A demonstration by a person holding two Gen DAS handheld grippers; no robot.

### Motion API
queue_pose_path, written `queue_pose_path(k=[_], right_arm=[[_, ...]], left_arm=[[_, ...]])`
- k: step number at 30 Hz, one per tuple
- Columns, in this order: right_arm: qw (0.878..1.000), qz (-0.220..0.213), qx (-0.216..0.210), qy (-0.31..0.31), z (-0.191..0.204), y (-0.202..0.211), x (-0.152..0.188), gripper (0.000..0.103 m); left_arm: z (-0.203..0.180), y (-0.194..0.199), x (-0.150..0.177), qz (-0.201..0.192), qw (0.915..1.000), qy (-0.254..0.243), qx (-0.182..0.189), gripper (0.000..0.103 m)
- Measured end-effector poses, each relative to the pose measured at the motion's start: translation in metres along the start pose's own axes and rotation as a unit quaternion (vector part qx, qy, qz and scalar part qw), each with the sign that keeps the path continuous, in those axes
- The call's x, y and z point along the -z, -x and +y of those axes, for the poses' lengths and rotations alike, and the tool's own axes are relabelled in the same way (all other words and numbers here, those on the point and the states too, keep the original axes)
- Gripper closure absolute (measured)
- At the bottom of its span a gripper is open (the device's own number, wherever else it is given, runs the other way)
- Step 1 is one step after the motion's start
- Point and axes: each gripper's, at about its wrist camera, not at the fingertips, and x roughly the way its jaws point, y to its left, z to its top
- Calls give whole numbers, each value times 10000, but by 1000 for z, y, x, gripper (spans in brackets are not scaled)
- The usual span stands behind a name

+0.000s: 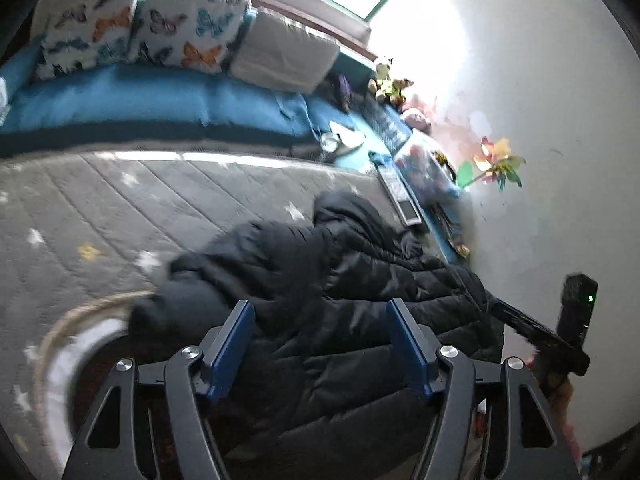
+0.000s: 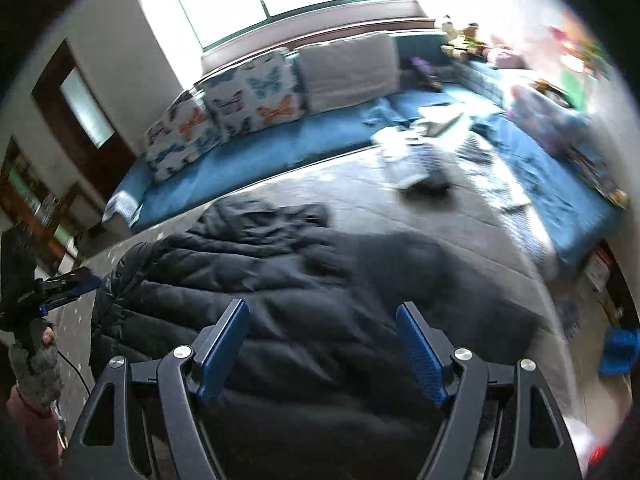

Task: Fold large clothes
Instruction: 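Lower the folded jacket onto the mattress and open both tools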

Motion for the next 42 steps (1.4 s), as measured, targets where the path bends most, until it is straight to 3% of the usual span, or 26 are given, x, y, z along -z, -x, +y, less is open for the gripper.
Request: queue_pose_path(k=[6,10,16,23,29,32,37,42], right_arm=[[9960,550,574,417,18,-69,2,25],[9952,703,607,307,6,-78,7,27],[9953,379,696,563,24,-24,16,28],[9929,432,714,847,51,40,60,28],[9860,998,1061,808,57,14,106,28],[9844,724,1300,939,66,24,115,28],[9860,185,1295,1033,88,65,134,28],[9813,-189,1446,1255,113,90,168,25]], left_arm=[[5,-63,3,328,9990,7,-315,32],[13,-90,4,472,9978,63,-466,32],[-2,-48,12,130,9989,-96,-433,32],[-30,22,66,-133,9954,-638,-708,30],[-38,35,128,75,9911,-847,-1023,30],[-42,43,154,101,9883,-997,-1150,30],[-57,77,195,-337,9768,-1454,-1534,30],[-69,111,231,-649,9706,-1627,-1653,26]])
